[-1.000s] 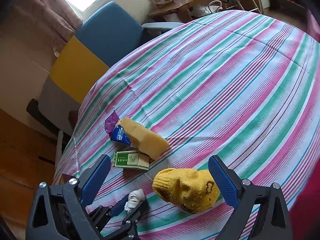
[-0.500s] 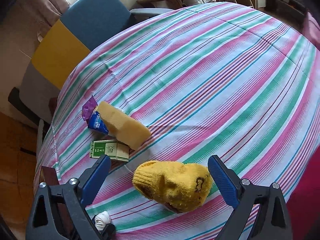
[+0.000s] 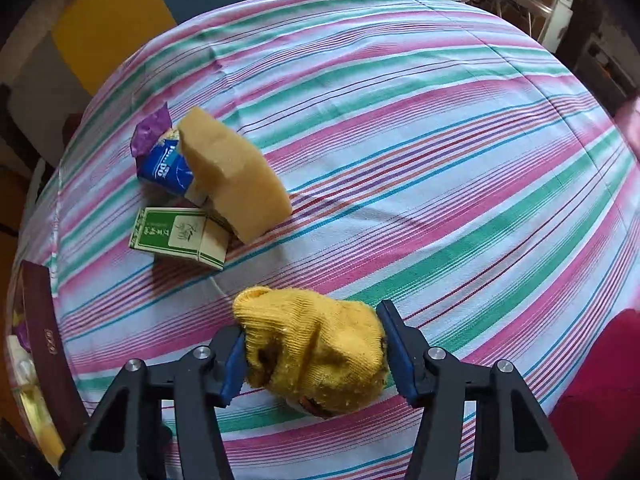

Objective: Organize objects
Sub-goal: 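Grasp the white knotted cloth with the left tool, then hold the white cloth with the left tool while the right tool grasps the yellow knit glove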

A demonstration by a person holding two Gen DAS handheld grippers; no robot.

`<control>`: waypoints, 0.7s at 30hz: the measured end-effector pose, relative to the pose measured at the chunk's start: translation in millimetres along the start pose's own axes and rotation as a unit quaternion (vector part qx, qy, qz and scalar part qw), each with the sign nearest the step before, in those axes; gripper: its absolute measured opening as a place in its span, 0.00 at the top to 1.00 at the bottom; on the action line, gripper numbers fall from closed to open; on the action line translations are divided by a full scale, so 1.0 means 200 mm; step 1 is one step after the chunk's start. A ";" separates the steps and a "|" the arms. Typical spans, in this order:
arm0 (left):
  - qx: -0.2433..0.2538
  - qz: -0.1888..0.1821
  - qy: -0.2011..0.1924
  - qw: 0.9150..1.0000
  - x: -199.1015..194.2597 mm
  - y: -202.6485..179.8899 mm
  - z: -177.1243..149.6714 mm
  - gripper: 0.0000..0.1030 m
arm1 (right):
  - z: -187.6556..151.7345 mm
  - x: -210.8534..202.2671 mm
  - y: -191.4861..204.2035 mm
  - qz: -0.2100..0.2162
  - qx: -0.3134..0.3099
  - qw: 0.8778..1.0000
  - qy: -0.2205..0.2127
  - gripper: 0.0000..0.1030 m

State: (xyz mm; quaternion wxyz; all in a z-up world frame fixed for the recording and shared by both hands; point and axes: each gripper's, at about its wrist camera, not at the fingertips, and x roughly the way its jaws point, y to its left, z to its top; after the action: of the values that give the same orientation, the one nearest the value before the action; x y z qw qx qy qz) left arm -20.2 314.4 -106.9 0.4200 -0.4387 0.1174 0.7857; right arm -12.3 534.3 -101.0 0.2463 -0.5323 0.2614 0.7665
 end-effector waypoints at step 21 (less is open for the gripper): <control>-0.001 0.000 -0.012 1.000 -0.02 0.00 -0.02 0.67 | 0.01 0.07 0.07 0.053 -0.043 0.997 0.021 0.43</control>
State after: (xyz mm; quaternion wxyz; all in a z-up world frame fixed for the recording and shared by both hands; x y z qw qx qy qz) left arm -17.3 310.8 -106.0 0.4205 -0.4295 0.1115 0.7914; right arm -27.0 525.7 -111.3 0.1771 -0.5441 0.2614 0.7774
